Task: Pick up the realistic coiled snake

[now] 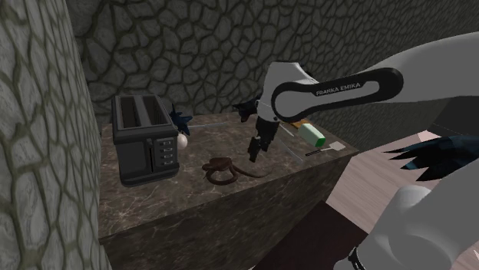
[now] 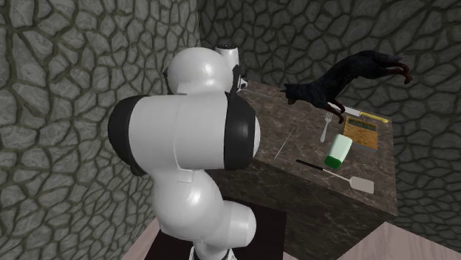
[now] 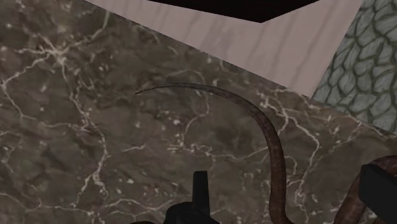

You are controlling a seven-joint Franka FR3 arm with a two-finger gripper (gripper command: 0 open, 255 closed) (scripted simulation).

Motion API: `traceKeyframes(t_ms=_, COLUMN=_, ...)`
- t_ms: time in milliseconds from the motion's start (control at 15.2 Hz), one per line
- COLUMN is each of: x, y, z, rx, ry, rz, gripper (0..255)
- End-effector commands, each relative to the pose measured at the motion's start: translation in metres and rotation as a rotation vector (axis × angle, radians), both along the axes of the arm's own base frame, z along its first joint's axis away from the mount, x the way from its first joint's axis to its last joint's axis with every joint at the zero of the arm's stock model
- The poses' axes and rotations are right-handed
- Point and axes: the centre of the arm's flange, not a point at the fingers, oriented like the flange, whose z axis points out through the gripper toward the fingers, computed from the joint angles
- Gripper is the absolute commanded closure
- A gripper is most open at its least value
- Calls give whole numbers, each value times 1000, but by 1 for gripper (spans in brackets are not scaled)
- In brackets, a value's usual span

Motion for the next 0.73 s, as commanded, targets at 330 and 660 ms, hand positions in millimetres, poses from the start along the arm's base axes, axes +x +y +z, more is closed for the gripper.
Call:
traceKeyframes(t_ms=330, x=33, y=35, z=-54, rx=-4, ry=16, rz=67, gripper=0)
traceKeyframes(t_ms=660, x=33, y=35, z=-80, rx=-4, ry=16, rz=67, gripper=0)
